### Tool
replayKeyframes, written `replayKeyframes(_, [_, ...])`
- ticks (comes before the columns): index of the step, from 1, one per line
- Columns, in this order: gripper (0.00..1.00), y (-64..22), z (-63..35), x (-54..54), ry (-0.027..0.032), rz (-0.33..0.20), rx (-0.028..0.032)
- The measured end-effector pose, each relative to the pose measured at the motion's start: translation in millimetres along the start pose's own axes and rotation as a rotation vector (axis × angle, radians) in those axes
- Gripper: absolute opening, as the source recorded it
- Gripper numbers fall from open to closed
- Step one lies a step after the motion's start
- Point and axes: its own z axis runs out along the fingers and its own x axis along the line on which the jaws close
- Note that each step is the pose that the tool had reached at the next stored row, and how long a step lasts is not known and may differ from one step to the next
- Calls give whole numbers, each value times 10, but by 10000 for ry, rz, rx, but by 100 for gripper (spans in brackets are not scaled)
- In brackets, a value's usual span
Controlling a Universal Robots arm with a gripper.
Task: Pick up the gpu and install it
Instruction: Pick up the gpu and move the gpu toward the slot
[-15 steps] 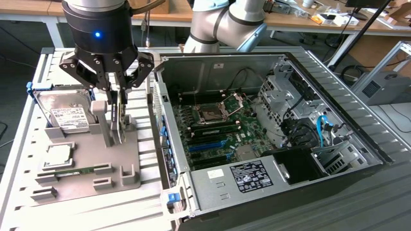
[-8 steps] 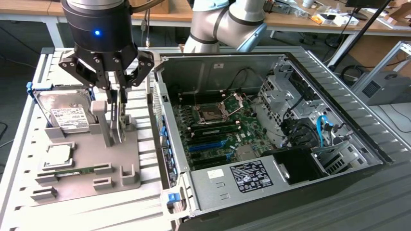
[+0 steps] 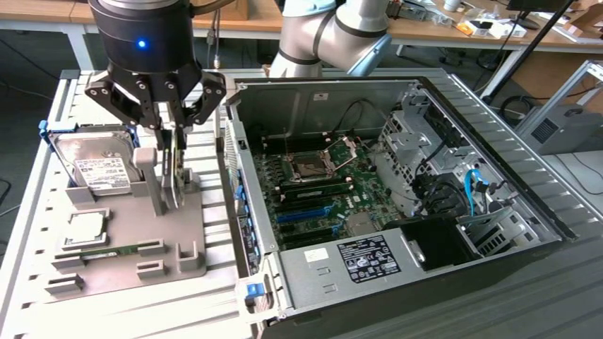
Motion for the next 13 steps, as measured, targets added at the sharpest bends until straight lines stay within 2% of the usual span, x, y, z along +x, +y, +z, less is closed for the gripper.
replayKeyframes(13, [27,3,-70,-2,1,1,-4])
